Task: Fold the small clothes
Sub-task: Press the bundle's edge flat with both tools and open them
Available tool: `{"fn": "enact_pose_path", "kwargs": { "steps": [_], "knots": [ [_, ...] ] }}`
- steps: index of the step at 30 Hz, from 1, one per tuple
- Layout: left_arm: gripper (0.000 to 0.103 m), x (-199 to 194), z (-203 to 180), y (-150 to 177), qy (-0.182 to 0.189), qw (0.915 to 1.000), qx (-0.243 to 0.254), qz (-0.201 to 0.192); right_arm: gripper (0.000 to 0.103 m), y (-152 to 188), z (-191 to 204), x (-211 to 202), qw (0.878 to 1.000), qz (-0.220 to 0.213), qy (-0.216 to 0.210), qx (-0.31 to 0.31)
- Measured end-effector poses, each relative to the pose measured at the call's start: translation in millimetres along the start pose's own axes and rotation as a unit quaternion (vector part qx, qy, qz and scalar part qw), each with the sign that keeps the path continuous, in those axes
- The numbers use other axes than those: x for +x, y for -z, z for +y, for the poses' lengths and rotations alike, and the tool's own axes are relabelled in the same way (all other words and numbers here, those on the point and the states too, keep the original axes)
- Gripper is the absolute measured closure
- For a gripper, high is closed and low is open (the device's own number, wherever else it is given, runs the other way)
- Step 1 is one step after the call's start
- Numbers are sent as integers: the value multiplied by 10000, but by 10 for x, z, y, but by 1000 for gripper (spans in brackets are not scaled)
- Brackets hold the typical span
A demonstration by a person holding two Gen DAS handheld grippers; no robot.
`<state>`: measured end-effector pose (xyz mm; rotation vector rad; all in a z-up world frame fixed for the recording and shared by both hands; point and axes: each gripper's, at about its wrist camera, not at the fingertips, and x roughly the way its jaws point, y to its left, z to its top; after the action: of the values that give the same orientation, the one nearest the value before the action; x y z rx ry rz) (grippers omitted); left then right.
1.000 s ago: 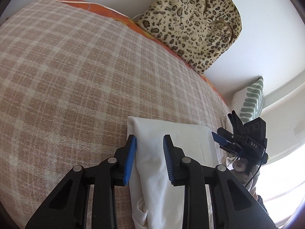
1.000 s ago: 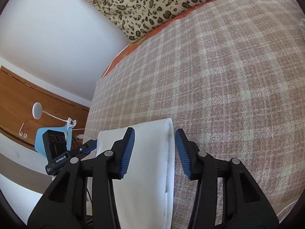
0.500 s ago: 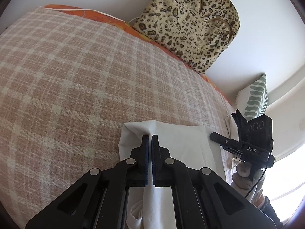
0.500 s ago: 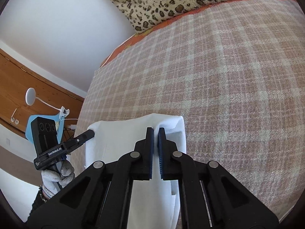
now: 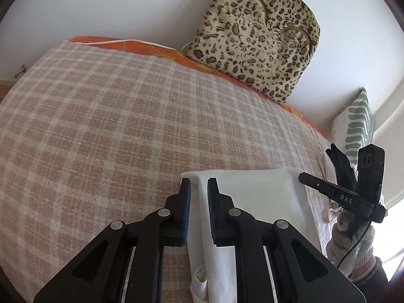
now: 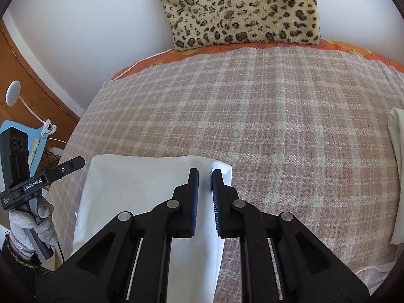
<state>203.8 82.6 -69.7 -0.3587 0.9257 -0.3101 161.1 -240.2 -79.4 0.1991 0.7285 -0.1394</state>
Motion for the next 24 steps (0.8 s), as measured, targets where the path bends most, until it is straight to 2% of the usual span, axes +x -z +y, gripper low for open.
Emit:
{"fn": "enact_pose_path", "kwargs": {
  "steps": [2,5,10,14,17,22,24],
  "knots": [
    [91,-161,-96,62,78,9997,215,-65,84,43,60,-188,9998,-148,-14,-144],
    [91,-410,-311,235,174,9970,749,-76,84,192,211,-484,9984,-248,-227,-450],
    [91,-678,-499,594,416,9927,1134,54,84,673,697,-772,9910,-167,-727,-1109],
    [91,-695,-503,812,507,9923,1098,282,84,1067,972,-753,9836,64,-1122,-1413],
    [91,-621,-465,883,420,9926,1062,409,84,1270,1168,-668,9761,262,-1428,-1619],
    [91,-525,-352,874,611,9932,798,587,84,1452,1485,-482,9633,452,-1804,-1937],
    [91,-493,-282,856,799,9931,567,645,83,1501,1567,-398,9590,543,-1954,-1978]
  ]
}}
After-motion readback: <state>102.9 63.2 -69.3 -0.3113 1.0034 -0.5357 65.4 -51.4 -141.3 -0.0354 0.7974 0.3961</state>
